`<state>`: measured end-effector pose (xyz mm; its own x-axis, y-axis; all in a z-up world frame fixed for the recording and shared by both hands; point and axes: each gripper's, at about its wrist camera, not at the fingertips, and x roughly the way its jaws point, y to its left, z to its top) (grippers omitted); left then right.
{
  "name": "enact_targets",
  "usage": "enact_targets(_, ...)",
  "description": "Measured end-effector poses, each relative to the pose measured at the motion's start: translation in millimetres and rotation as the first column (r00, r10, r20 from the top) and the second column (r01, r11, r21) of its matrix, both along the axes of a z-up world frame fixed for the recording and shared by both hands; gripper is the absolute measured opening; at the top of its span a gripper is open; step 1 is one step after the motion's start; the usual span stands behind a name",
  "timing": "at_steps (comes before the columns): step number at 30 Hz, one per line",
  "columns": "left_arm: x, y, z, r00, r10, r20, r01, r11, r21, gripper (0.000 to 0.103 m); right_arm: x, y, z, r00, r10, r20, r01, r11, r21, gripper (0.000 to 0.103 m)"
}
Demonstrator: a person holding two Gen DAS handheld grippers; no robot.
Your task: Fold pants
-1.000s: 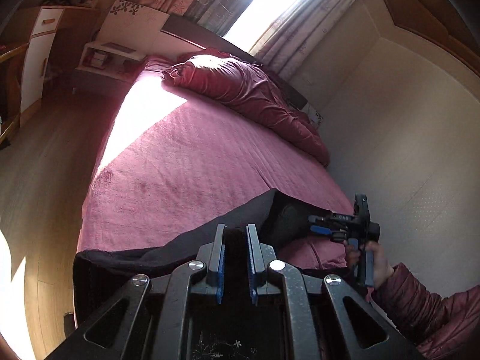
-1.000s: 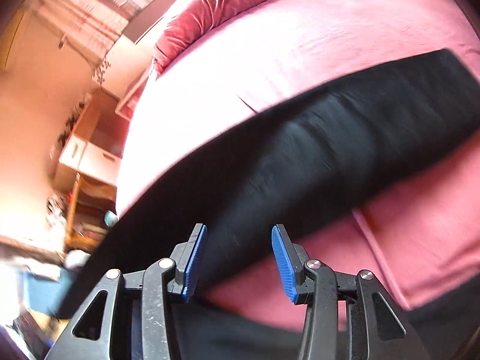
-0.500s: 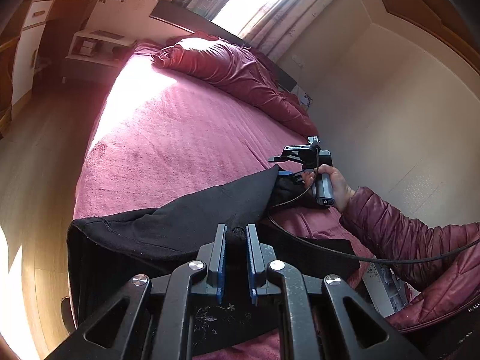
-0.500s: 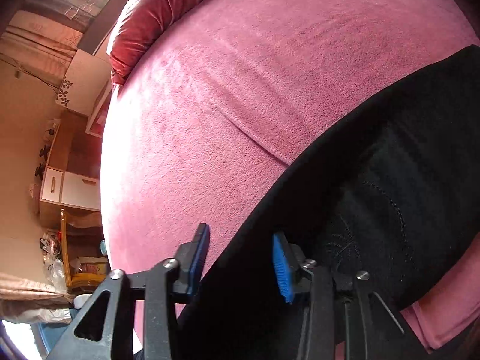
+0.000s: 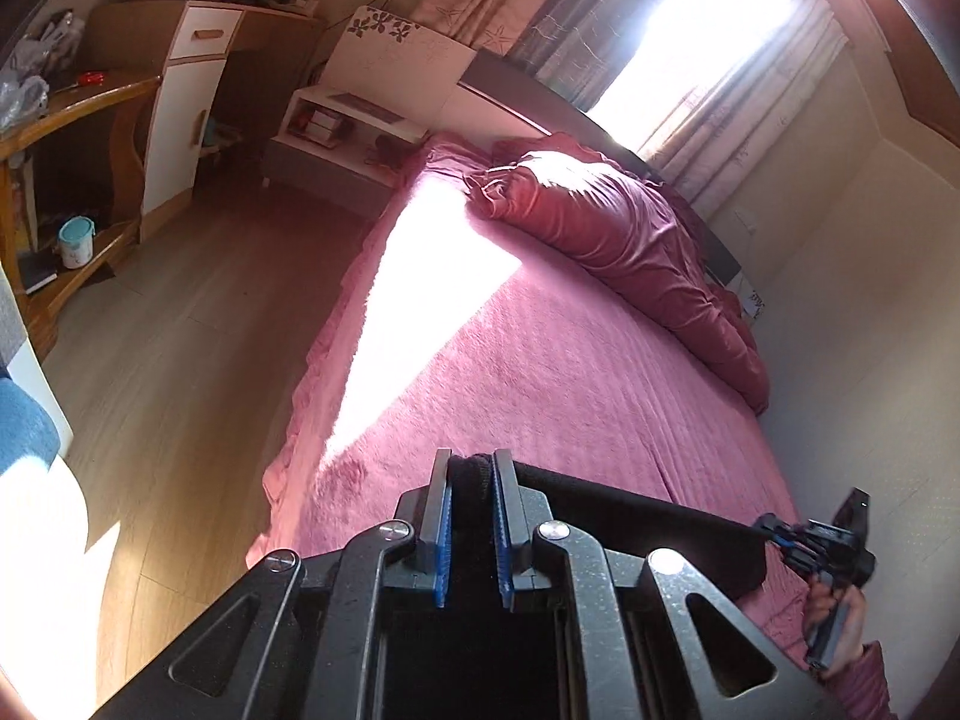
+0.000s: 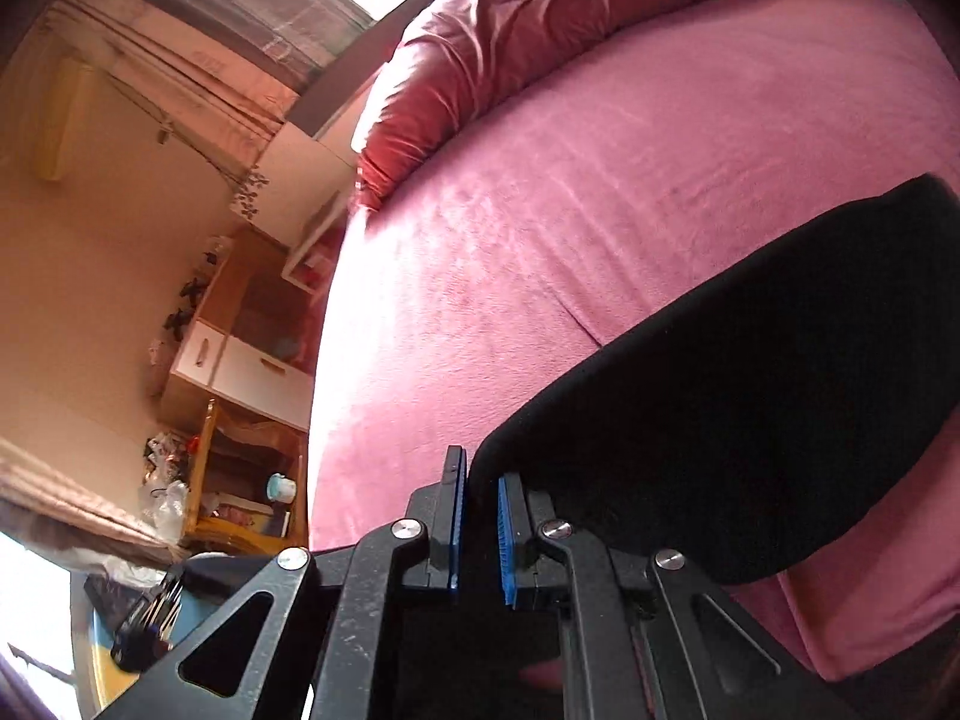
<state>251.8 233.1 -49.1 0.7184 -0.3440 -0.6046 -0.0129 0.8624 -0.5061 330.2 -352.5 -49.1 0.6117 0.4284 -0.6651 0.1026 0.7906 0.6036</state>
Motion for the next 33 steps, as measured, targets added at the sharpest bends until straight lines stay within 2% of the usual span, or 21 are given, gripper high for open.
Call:
enact_targets(3, -1.2, -4.5, 4.6, 1.000, -0.011, 0.018, 0.011, 1.000, 0.027, 0.011, -46.3, 1.6, 11.6, 0.998, 0.044, 0.052, -0.043, 0.999, -0.020, 0.009)
enact_targets(6, -24.3, -6.5, 6.4, 0.998, -0.034, 0.044, 0.033, 0.999, 0.029, 0.011, -91.7, 4.5, 5.4, 0.995, 0.081, 0.059, -0.080, 0.997, -0.018, 0.009)
enact_targets(12, -91.2, 3.0, -19.1, 0.999, -0.035, 0.016, 0.036, 0.999, -0.015, 0.011, -167.1, 14.7, -33.4, 0.989, 0.148, -0.014, -0.149, 0.986, -0.071, 0.009)
enact_targets(18, -156.8, 17.2, -75.6, 0.994, 0.022, -0.105, -0.031, 0.996, -0.082, 0.011, -206.7, 29.0, -86.9, 0.976, 0.160, -0.150, -0.175, 0.980, -0.093, 0.009)
enact_targets(25, -198.0, 16.8, -140.9, 0.956, 0.075, -0.282, -0.111, 0.987, -0.114, 0.013, -217.4, 37.7, -144.6, 0.953, 0.135, -0.270, -0.178, 0.974, -0.141, 0.008)
enact_targets(26, -202.5, 17.8, -146.4, 0.950, 0.081, -0.302, -0.127, 0.983, -0.134, 0.014, -215.6, 38.2, -150.5, 0.952, 0.126, -0.280, -0.173, 0.974, -0.146, 0.008)
enact_targets(29, -215.1, 27.8, -153.5, 0.934, 0.120, -0.337, -0.199, 0.957, -0.211, 0.030, -211.0, 37.8, -161.1, 0.950, 0.115, -0.291, -0.160, 0.978, -0.136, 0.008)
enact_targets(33, -233.4, 42.6, -161.7, 0.914, 0.149, -0.378, -0.295, 0.883, -0.365, 0.042, -209.6, 33.7, -171.3, 0.947, 0.117, -0.298, -0.162, 0.978, -0.132, 0.008)
